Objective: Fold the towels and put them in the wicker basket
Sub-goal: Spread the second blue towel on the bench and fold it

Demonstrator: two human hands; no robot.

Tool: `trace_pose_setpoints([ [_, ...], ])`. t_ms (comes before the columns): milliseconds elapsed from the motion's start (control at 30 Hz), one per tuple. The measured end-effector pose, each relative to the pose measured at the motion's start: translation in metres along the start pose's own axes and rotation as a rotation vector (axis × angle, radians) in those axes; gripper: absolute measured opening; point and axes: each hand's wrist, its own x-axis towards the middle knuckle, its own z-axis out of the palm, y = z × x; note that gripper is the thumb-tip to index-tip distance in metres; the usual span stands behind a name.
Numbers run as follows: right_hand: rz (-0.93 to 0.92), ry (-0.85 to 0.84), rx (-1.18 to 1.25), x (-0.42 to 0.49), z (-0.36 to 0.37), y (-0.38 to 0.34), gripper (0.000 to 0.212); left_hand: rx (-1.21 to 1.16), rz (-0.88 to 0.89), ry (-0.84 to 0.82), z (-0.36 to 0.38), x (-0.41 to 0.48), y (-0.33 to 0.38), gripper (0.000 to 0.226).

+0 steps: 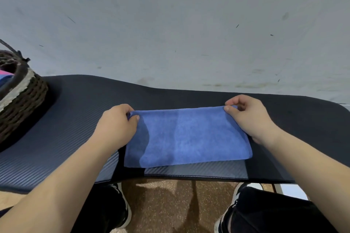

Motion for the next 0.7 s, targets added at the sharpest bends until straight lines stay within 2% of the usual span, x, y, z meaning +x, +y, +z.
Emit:
trace_pose_setpoints([
  [33, -0.016, 0.019, -0.065, 0.001, 0.001, 0.001, 0.008, 0.029, 0.008, 0.007, 0.001, -0.001, 0.001, 0.009],
  [67, -0.036, 0.039, -0.161, 0.002, 0.0, 0.001, 0.016, 0.063, 0.016, 0.013, 0.002, -0.002, 0.001, 0.014],
  [167, -0.125, 0.09, -0.418, -0.002, -0.003, -0.006, 0.037, 0.079, -0.02, -0.04, 0.002, -0.004, 0.0, 0.063],
  [233, -0.281, 0.058, -0.462, -0.011, -0.004, -0.013, 0.045, -0.076, -0.08, -0.071, 0.001, -0.006, 0.003, 0.075],
  [300, -0.447, -0.097, -0.479, -0.023, -0.001, -0.017, 0.058, -0.197, -0.138, -0.103, 0.002, -0.008, 0.006, 0.071],
  [333, -0.49, -0.192, -0.508, -0.03, 0.002, -0.015, 0.069, -0.221, -0.159, -0.115, 0.002, -0.009, 0.007, 0.062],
  [400, -0.49, -0.352, -0.643, -0.04, 0.007, -0.006, 0.089, -0.233, -0.186, -0.123, 0.002, -0.009, 0.01, 0.033],
  [467, -0.413, -0.463, -0.799, -0.045, 0.009, 0.006, 0.095, -0.214, -0.19, -0.134, 0.002, -0.009, 0.009, 0.036],
  [567, -0.355, -0.522, -0.87, -0.047, 0.009, 0.012, 0.092, -0.101, -0.143, -0.138, 0.0, -0.013, 0.008, 0.04],
  [700, -0.36, -0.506, -0.91, -0.048, 0.013, 0.01, 0.093, -0.035, -0.012, -0.058, -0.008, -0.024, 0.009, 0.04],
])
